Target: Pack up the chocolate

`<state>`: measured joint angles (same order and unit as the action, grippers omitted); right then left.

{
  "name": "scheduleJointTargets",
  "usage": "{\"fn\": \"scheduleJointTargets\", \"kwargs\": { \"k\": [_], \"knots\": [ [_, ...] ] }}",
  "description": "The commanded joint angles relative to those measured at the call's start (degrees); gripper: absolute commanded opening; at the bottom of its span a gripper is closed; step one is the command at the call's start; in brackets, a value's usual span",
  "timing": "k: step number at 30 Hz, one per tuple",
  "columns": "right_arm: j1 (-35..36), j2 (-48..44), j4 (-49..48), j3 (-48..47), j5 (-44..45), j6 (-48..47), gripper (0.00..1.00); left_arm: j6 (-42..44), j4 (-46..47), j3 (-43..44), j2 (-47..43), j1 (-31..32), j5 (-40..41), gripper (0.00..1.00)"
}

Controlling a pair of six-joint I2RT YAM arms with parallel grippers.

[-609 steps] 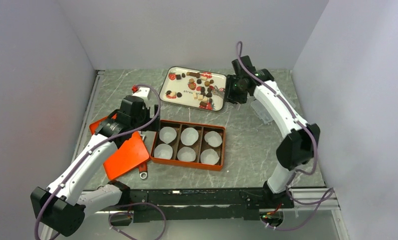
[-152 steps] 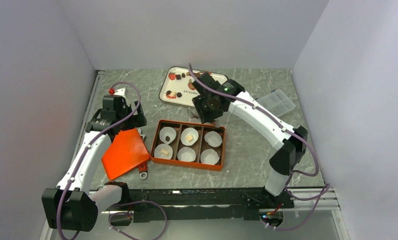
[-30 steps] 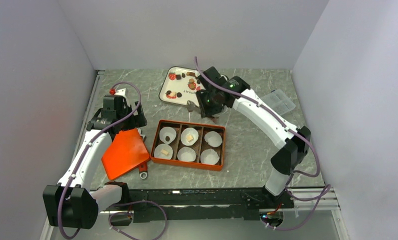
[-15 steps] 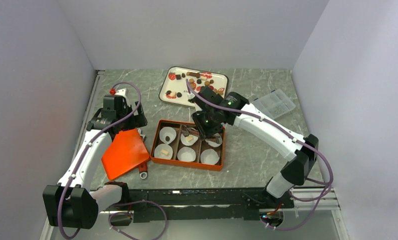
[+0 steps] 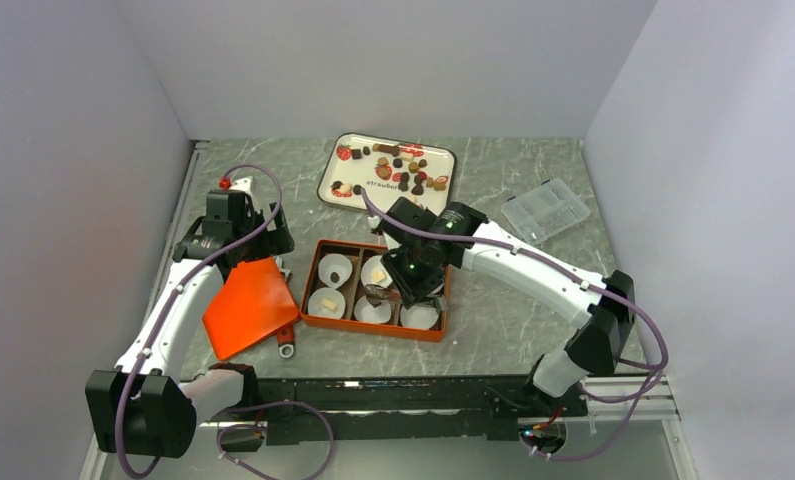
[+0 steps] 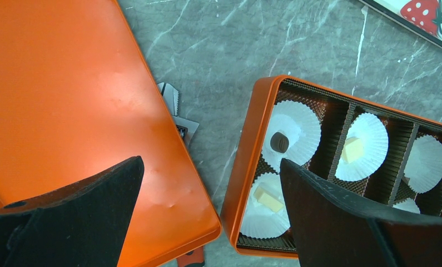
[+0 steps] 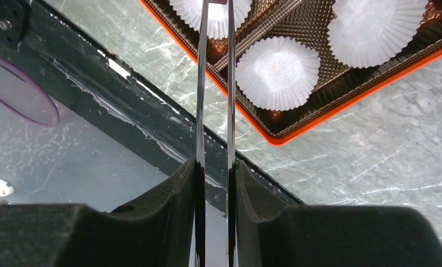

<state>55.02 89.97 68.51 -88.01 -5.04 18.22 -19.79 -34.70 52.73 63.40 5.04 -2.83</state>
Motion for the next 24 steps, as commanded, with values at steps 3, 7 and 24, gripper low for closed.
{"fn": "scheduleJointTargets", "kwargs": {
  "k": [3, 7, 24],
  "knots": [
    [1.1, -2.5, -0.3, 1.1, -0.8, -0.3, 0.29, -0.2, 1.6, 0.2, -0.6, -0.4, -0.5, 0.99],
    [1.2, -1.9, -0.6, 1.2, -0.3, -0.4, 0.33, -0.1, 1.6, 0.2, -0.6, -0.4, -0.5, 0.99],
    [-0.5, 0.3, -2.8, -5.2, 3.6, 0.9, 0.46, 0.0, 1.6, 0.1, -0.8, -0.4, -0.8, 0.99]
  ]
}}
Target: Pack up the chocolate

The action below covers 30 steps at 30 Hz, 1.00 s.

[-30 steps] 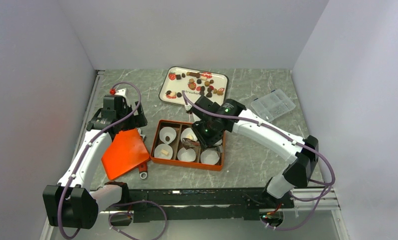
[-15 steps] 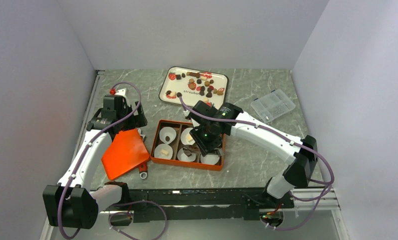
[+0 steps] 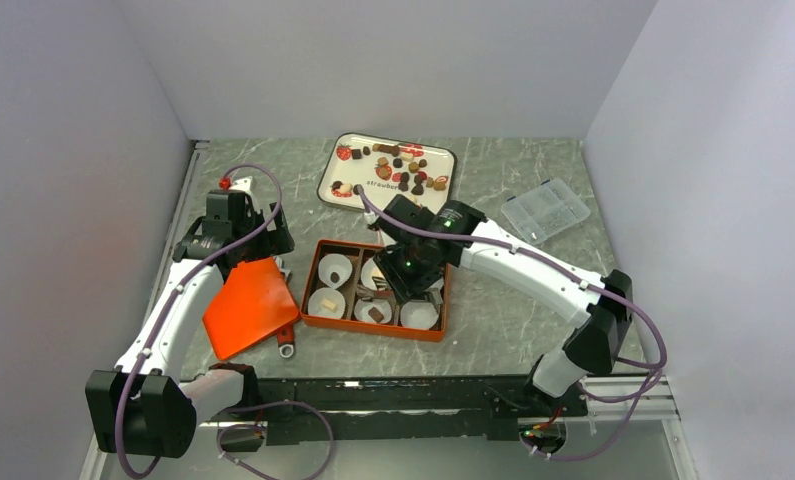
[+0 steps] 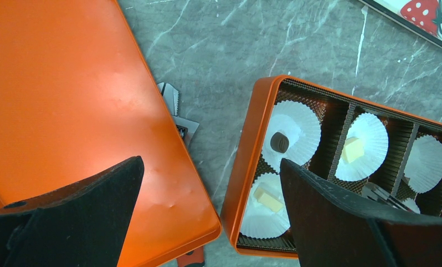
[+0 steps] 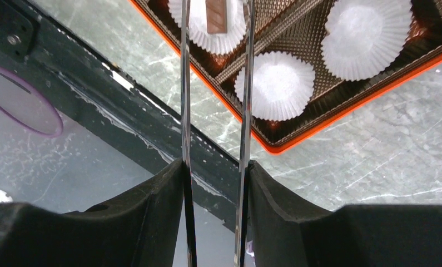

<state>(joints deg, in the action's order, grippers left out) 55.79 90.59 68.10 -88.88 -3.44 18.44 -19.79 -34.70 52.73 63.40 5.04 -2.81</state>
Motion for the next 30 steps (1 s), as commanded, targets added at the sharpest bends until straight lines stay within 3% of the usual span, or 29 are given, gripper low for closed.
{"fn": "scheduleJointTargets", "kwargs": {
  "k": [1, 10, 17, 30],
  "knots": [
    [-2.0, -0.2, -2.7, -5.0, 1.9, 0.6, 0.46, 0.0, 1.7, 0.1, -0.8, -0.4, -0.9, 0.99],
    [-12.1, 1.5, -6.4, -9.8, 3.3, 0.6, 0.45, -0.1, 1.8, 0.2, -0.7, -0.4, -1.6, 0.99],
    [-19.9, 7.0, -9.2, -14.5, 9.2, 0.2, 0.45, -0.2, 2.1, -0.1, -0.3, -0.3, -2.5, 0.99],
    [-25.9, 18.7, -10.6, -22.3, 10.5, -0.9, 0.45, -0.2, 2.3, -0.1, 0.2, -0.4, -3.3, 0.99]
  ]
}}
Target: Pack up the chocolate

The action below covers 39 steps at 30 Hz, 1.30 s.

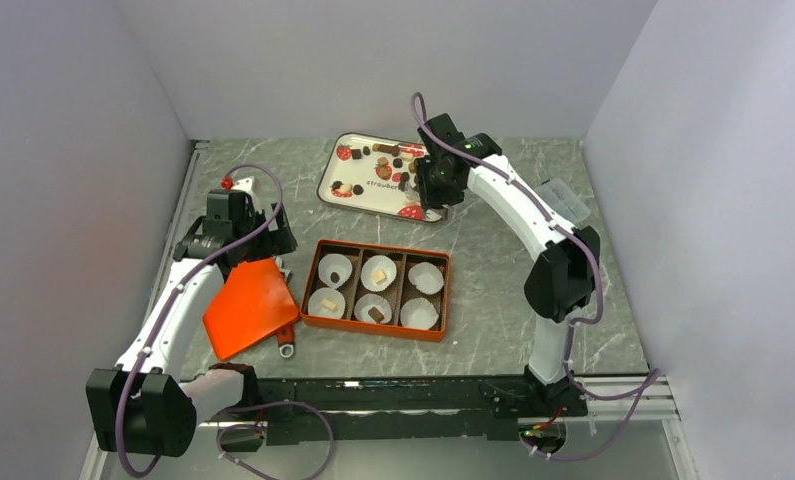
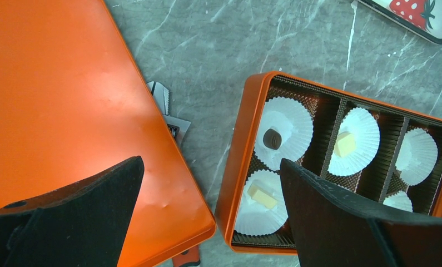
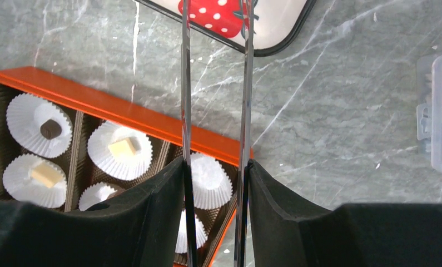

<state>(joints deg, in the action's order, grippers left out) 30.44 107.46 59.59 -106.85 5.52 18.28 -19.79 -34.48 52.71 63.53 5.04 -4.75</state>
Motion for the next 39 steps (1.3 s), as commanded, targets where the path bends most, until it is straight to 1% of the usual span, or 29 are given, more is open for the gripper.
{"fn": "scheduleJointTargets", "kwargs": {
  "k": [1, 4, 17, 29, 39],
  "knots": [
    [-0.7, 2.6, -2.1, -5.0, 1.3, -0.6, 0.45, -0.2, 2.1, -0.1, 0.1, -0.4, -1.4, 0.99],
    [-0.9, 5.2, -1.3, -7.4, 0.4, -0.6, 0.45, -0.2, 2.1, 0.0, 0.3, -0.4, -1.6, 0.99],
    [-0.8, 9.9, -2.3, -8.6, -0.3, -0.5, 0.47, -0.2, 2.1, 0.0, 0.1, -0.4, -1.6, 0.99],
    [0.1, 12.4, -1.5, -9.7, 2.0, -0.7, 0.44, -0.2, 2.0, 0.0, 0.0, -0.4, -1.4, 0.99],
    [1.5, 12.9, 0.9, -12.0, 4.1, -1.1, 0.4, -0.2, 2.0, 0.0, -0.1, -0.4, -1.3, 0.99]
  ]
}}
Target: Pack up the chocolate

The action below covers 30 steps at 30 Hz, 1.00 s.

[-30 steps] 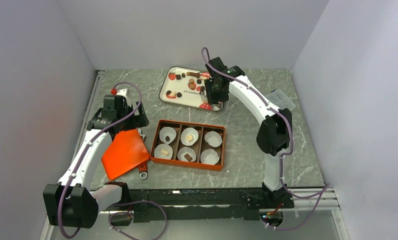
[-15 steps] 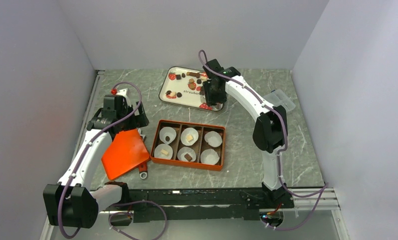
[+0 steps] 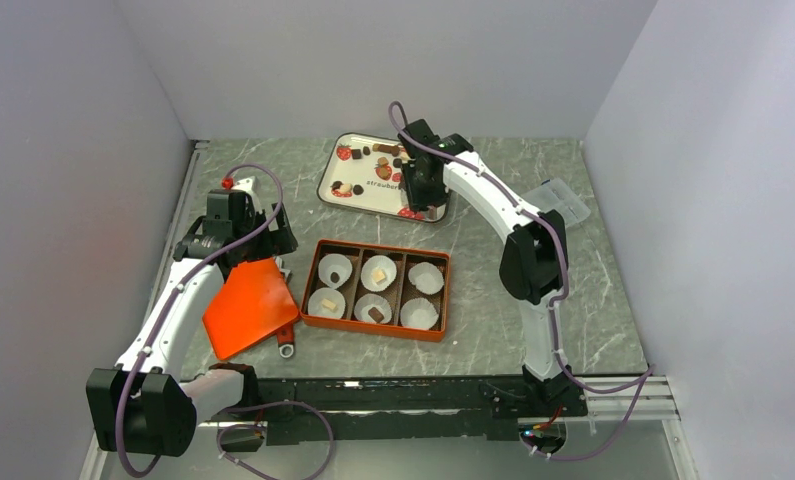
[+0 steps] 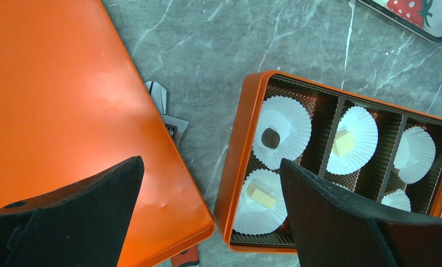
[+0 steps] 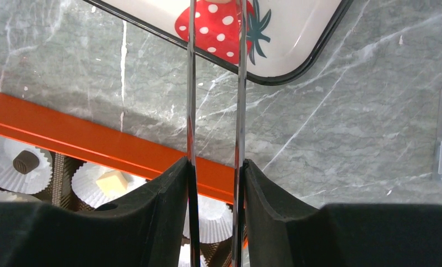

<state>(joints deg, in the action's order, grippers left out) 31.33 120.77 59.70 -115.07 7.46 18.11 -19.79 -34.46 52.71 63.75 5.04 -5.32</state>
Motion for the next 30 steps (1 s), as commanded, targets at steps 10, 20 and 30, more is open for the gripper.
{"fn": "scheduleJointTargets", "kwargs": {
  "k": [10, 20, 30],
  "knots": [
    [0.9, -0.8, 2.5, -6.7, 3.6, -1.1, 0.34, -0.2, 1.8, 0.0, -0.6, -0.4, -0.4, 0.99],
    [0.9, -0.9, 2.5, -6.4, 3.0, -1.1, 0.36, -0.2, 1.9, 0.0, -0.5, -0.4, -0.3, 0.99],
    [0.9, -2.8, 3.0, -6.0, 4.7, -0.5, 0.42, -0.2, 1.8, 0.0, -0.5, -0.4, -0.1, 0.99]
  ]
}}
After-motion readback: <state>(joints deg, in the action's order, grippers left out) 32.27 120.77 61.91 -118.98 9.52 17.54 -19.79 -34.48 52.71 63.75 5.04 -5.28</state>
